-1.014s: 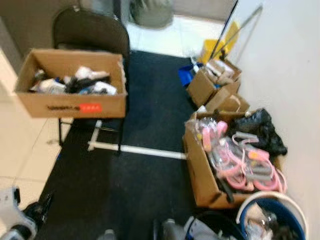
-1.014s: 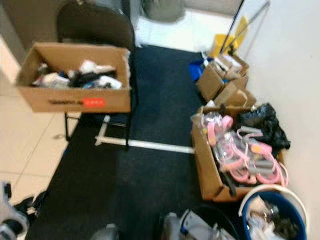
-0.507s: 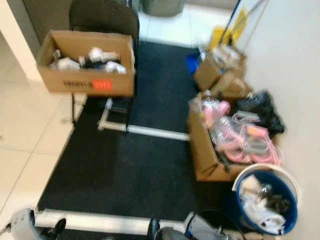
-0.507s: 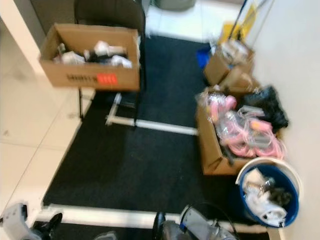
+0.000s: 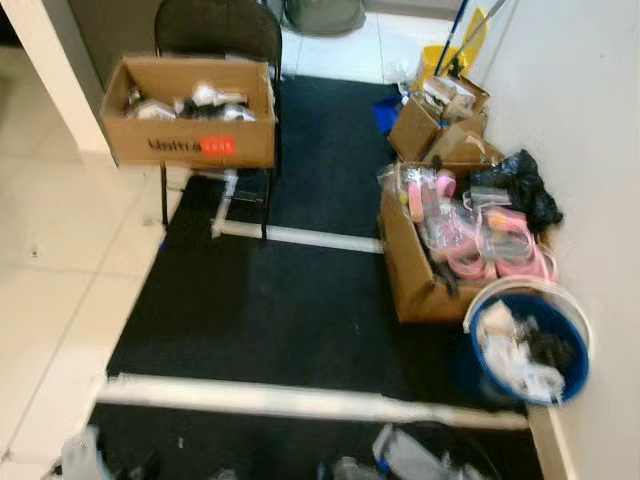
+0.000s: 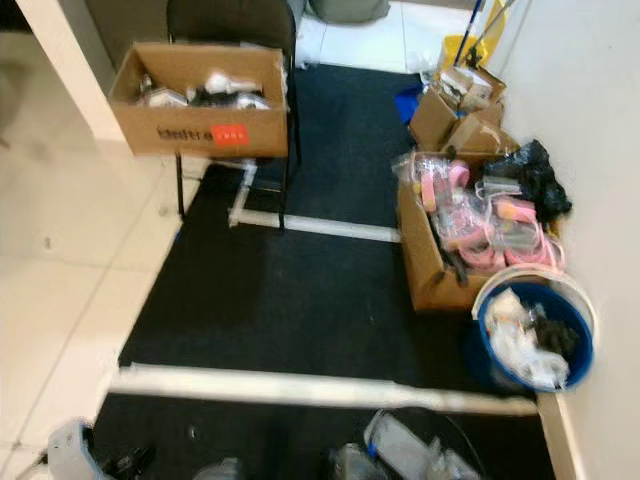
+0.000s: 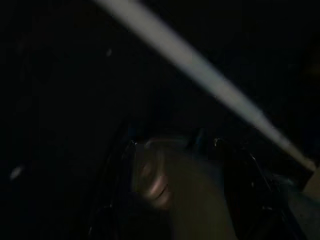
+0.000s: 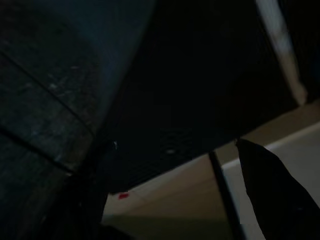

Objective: Picking trash to rubbish bin

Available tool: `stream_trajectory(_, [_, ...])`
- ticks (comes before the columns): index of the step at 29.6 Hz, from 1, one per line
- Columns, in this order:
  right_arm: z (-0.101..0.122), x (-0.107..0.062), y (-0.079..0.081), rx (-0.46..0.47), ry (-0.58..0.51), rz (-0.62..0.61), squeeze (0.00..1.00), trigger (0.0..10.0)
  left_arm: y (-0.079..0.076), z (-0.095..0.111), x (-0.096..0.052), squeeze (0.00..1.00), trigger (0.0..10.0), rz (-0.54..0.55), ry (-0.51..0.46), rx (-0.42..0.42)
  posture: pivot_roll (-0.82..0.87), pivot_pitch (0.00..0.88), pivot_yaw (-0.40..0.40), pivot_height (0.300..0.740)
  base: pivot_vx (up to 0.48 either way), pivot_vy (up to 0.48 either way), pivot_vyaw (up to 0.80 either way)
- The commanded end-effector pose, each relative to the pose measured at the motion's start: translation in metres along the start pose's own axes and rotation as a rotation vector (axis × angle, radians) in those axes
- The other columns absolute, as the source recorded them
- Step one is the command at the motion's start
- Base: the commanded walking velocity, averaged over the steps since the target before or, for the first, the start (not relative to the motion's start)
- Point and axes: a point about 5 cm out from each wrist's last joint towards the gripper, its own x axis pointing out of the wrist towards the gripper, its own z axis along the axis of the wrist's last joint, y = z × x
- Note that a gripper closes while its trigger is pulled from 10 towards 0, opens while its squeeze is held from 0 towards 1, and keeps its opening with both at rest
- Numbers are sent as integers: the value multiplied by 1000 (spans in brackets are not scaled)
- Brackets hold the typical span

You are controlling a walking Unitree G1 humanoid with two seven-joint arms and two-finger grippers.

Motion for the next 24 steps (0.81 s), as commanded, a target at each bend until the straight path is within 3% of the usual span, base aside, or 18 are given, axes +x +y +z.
stream_trajectory(1, [2, 3, 18, 24, -19, 64, 0, 10000, 3, -18, -5, 0, 10000, 32, 58, -17, 164, 152, -37, 740, -409, 0, 0])
stream_trajectory(8, [1, 3, 17, 24, -17, 62, 0, 10000, 2, -27, -5, 0, 10000, 71, 92, -18, 159, 153, -39, 740, -410, 0, 0])
stream_trajectory(14, [0, 3, 17, 20, -11, 58, 0, 10000, 6, -43, -10, 0, 10000, 186, 197, 73, 158, 153, -41, 740, 0, 0, 0])
stream_trajectory(19, [-1, 3, 17, 23, 3, 57, 0, 10000, 4, -51, -11, 0, 10000, 187, 228, 91, 158, 153, -41, 740, 0, 0, -480])
stream_trajectory(24, [-1, 3, 17, 7, 7, 57, 0, 10000, -3, -73, -16, 0, 10000, 175, 344, 241, 146, 154, -38, 740, 0, 0, -800])
